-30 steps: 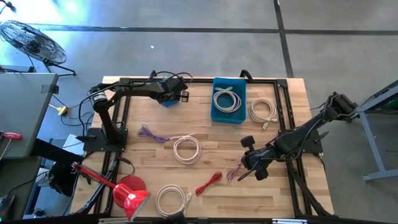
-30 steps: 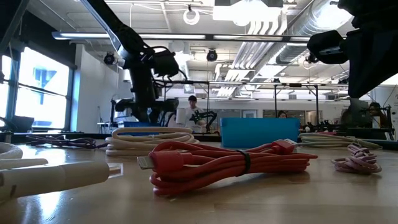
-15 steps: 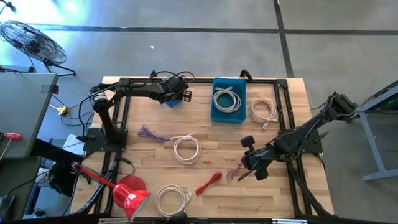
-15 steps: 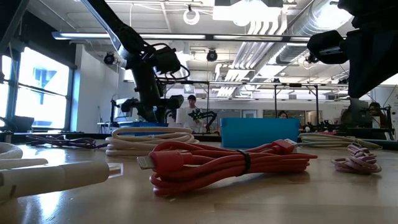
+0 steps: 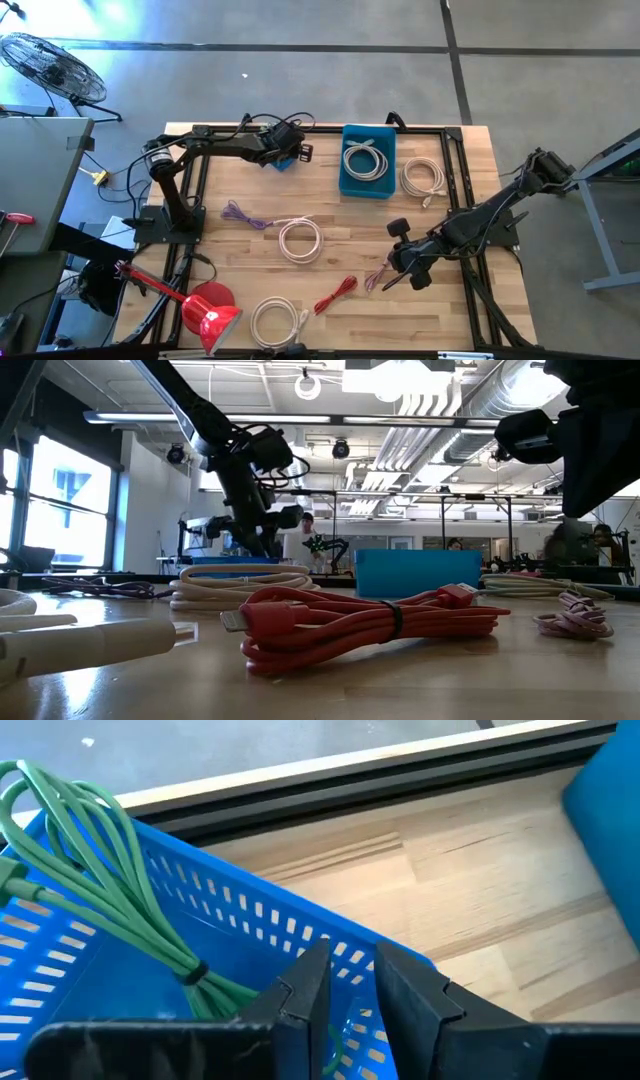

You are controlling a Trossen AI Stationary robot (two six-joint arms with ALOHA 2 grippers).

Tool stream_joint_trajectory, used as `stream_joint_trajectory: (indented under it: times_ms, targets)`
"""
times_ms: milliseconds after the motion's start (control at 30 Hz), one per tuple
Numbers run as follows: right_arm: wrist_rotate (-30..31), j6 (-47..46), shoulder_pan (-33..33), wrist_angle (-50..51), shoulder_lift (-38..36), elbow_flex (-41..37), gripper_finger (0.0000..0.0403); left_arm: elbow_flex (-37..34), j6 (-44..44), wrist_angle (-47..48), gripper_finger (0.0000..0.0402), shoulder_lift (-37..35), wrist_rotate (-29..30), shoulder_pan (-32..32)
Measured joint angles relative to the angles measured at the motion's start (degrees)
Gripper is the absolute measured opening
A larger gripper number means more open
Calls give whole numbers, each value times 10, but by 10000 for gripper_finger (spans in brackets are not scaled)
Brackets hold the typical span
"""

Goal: Pick & Place USB Port
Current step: Adjust the blue bin

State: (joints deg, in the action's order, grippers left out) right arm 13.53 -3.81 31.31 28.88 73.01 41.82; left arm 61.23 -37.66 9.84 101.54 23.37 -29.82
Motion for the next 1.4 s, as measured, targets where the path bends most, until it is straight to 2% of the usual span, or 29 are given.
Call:
stream_joint_trajectory:
  times_ms: [167, 267, 400, 567, 733, 800, 900, 967, 1100, 1400]
  targets:
    - [-1, -3, 0, 0, 0, 0, 1, 0, 23, -14, 79, 0, 22, 9]
    - [-2, -3, 0, 0, 0, 0, 1, 2, 102, -65, 79, 0, 57, 26]
    - [-4, -3, 0, 2, 0, 0, 2, 50, 196, -43, 79, -1, 60, 46]
    - [-3, -9, 7, 12, 0, 0, 1, 156, 267, 139, 79, -2, 123, 80]
    - [-2, -9, 20, 13, 0, 0, 1, 283, 288, 414, 79, -2, 170, 115]
    - [-1, -9, 24, 13, 0, 0, 1, 326, 274, 524, 79, -3, 167, 124]
    - [0, -8, 28, 13, 0, 0, 2, 363, 230, 646, 79, -3, 87, 127]
    - [0, -7, 29, 13, 0, 0, 1, 368, 194, 696, 79, -3, 31, 127]
    - [0, -7, 29, 13, 0, 0, 2, 345, 139, 751, 79, -3, -1, 126]
    - [-1, -8, 29, 7, 0, 0, 2, 210, 58, 613, 79, 0, -8, 126]
